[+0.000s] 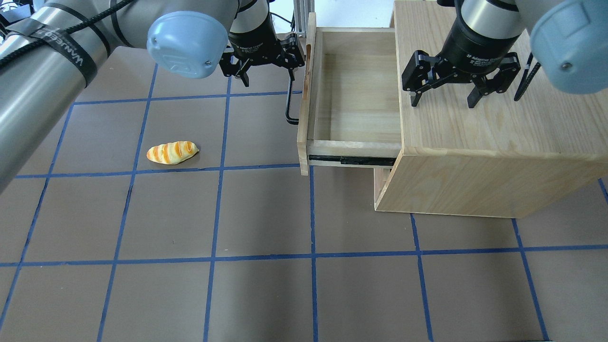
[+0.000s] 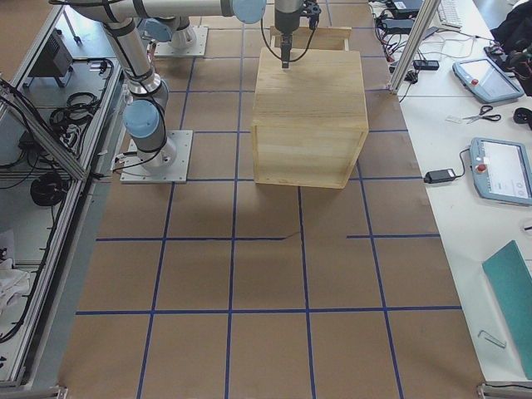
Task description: Open upper drawer
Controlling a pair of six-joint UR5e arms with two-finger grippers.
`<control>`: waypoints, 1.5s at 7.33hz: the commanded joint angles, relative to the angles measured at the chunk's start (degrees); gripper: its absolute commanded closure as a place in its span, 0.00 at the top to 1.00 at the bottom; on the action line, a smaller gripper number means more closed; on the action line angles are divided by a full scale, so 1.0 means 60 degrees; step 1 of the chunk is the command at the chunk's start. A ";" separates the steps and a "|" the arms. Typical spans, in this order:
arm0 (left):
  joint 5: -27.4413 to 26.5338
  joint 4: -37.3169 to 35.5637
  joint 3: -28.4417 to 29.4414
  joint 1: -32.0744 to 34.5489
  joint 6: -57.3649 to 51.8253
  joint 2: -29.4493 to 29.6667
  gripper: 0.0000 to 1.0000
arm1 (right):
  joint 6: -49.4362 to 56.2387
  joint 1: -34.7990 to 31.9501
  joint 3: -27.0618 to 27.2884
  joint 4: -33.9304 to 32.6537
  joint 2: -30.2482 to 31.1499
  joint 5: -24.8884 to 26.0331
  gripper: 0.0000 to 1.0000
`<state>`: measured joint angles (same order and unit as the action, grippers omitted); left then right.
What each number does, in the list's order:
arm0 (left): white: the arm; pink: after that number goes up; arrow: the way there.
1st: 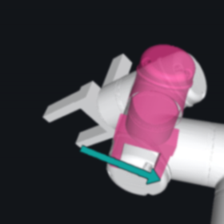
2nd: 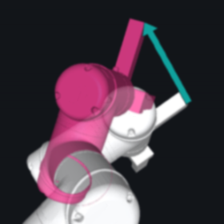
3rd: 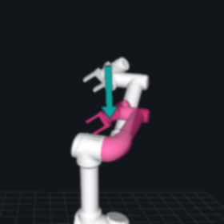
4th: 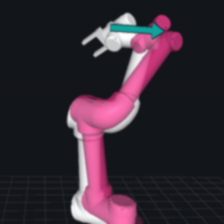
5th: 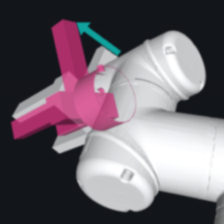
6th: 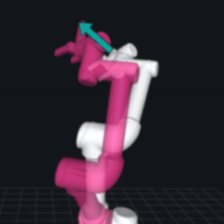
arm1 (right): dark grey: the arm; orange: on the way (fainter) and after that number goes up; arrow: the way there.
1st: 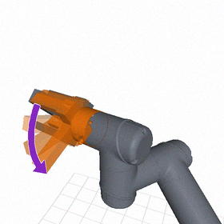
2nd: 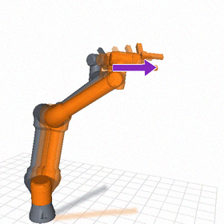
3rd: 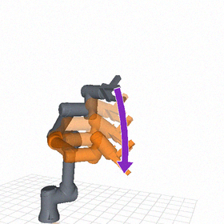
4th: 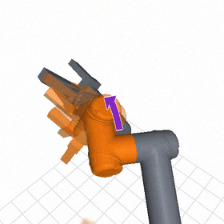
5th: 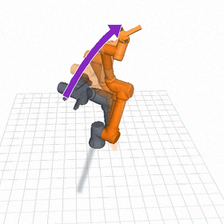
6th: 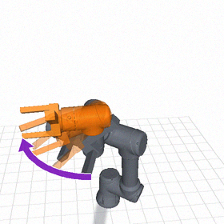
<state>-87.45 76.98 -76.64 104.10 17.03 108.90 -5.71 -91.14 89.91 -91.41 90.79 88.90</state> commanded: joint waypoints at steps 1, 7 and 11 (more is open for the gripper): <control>-0.0232 0.0613 0.0030 -0.0529 -0.0621 -0.0495 1.00 | 0.0000 0.0000 0.0000 0.0000 0.0000 0.0008 1.00; -0.0907 0.1920 -0.0539 -0.2612 -0.3432 -0.1916 1.00 | 0.0000 0.0000 0.0000 0.0000 0.0000 0.0008 1.00; -0.0790 0.1921 -0.1331 -0.2863 -0.3586 -0.2533 1.00 | 0.0000 0.0000 0.0000 0.0000 0.0000 -0.0007 1.00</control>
<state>-92.36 88.52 -83.22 87.16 -4.37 94.76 -5.71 -91.14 89.91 -91.41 90.79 88.91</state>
